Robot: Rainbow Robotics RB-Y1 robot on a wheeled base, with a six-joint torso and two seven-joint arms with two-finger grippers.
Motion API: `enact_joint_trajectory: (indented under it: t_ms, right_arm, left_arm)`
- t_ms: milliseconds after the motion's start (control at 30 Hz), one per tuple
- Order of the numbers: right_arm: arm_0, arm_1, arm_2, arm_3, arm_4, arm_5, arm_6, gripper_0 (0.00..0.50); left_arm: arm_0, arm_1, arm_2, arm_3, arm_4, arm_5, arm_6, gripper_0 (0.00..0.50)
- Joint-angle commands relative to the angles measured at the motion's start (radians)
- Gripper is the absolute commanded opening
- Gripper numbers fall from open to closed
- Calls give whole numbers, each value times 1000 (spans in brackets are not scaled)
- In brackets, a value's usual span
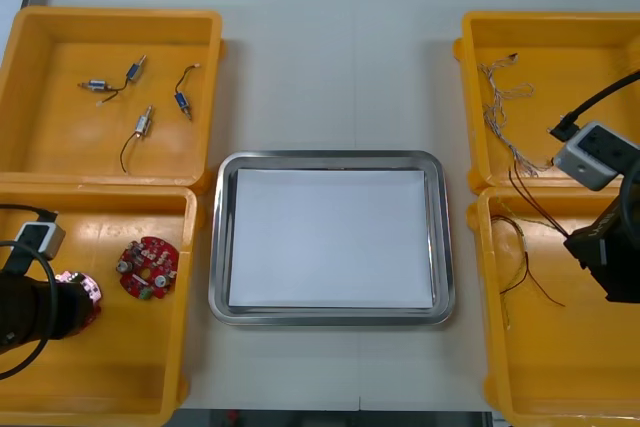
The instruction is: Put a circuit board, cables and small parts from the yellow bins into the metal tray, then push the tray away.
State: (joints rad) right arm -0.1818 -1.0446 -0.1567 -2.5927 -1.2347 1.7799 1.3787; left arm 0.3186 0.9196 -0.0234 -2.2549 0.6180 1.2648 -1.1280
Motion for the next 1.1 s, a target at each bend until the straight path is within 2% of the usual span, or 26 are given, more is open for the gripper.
enact_joint_trajectory:
  t_ms: [33, 300, 500, 800, 1100]
  right_arm:
    - [-94, -46, 92, -25, -15, 4, 40, 0]
    - [-209, -58, 237, -25, 17, 4, 37, 0]
    - [-289, -60, 353, -21, 64, 4, 37, 0]
    - [-355, -60, 448, -1, 110, 4, 36, 0]
    - [-357, -58, 451, 14, 106, 7, 43, 0]
  left_arm:
    - [-23, 70, 60, -58, 77, 71, 85, 500]
    - [-65, 143, 129, -86, 197, 165, 57, 500]
    - [-110, 191, 171, -84, 264, 245, -42, 500]
    - [-153, 248, 188, -80, 371, 254, -110, 500]
    - [-207, 303, 188, -34, 468, 252, -302, 500]
